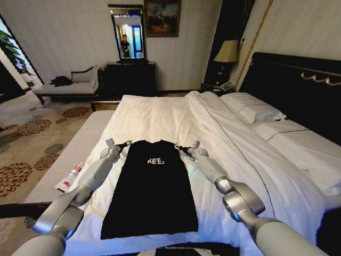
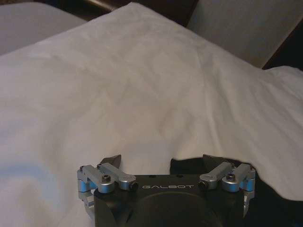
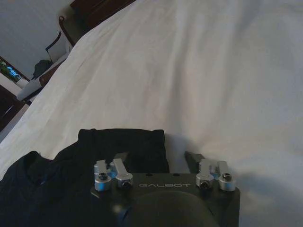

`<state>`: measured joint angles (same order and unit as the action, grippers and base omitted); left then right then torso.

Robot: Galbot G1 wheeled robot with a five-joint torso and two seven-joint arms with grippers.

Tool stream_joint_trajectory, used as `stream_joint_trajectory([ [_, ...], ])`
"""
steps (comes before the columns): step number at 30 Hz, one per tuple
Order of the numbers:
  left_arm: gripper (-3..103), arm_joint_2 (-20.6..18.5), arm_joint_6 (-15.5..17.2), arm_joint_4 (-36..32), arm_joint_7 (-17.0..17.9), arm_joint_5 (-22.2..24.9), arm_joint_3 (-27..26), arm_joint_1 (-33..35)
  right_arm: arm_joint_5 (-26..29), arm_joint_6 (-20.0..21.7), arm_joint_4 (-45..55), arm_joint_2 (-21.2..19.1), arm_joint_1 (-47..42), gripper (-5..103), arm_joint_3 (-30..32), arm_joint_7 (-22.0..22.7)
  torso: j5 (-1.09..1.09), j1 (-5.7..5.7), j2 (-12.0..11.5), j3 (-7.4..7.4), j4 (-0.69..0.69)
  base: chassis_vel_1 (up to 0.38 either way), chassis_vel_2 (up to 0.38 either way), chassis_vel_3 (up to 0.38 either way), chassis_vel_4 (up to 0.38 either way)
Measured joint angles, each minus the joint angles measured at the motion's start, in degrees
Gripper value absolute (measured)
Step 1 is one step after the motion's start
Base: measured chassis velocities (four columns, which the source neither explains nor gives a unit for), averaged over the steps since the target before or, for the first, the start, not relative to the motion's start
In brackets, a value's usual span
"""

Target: Fold the clothes on the bed.

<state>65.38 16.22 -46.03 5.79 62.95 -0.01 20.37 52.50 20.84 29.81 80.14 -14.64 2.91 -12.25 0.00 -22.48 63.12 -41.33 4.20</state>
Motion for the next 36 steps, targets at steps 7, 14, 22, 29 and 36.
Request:
stream_joint_trajectory([
  [7,99,2.8,0.06,3.96,-0.34,-2.51,-1.3,-0.65,0.71,0.68,1.71,-0.77,-0.75,44,-0.7,0.67,0.0,0.0,0.0,0.0,0.0,0.0,0.0,0.0,0.0],
  [14,97,4.73,-0.35,5.71,-2.03,-4.97,-1.7,-0.91,1.01,0.77,2.64,-1.4,-2.05,16,-0.91,1.26,0.02,0.0,0.0,0.0,0.01,0.0,0.0,0.0,0.0],
  [22,90,6.14,-1.79,8.83,-4.79,-7.3,-1.42,-2.29,1.06,0.78,2.93,-1.54,-2.36,1,-0.57,1.32,0.0,0.0,0.0,0.0,0.0,0.0,0.0,0.0,0.0],
  [29,69,7.17,-2.21,9.94,-6.04,-7.85,-1.22,-3.18,1.46,1.22,3.72,-1.71,-2.26,1,-0.95,1.57,0.0,0.0,0.0,0.0,0.0,0.0,0.0,0.0,0.0],
  [36,36,7.8,-2.21,11.0,-6.26,-8.23,-1.22,-3.44,2.02,1.53,4.34,-2.17,-2.22,1,-1.19,1.75,0.0,0.0,0.0,0.0,0.0,0.0,0.0,0.0,0.0],
])
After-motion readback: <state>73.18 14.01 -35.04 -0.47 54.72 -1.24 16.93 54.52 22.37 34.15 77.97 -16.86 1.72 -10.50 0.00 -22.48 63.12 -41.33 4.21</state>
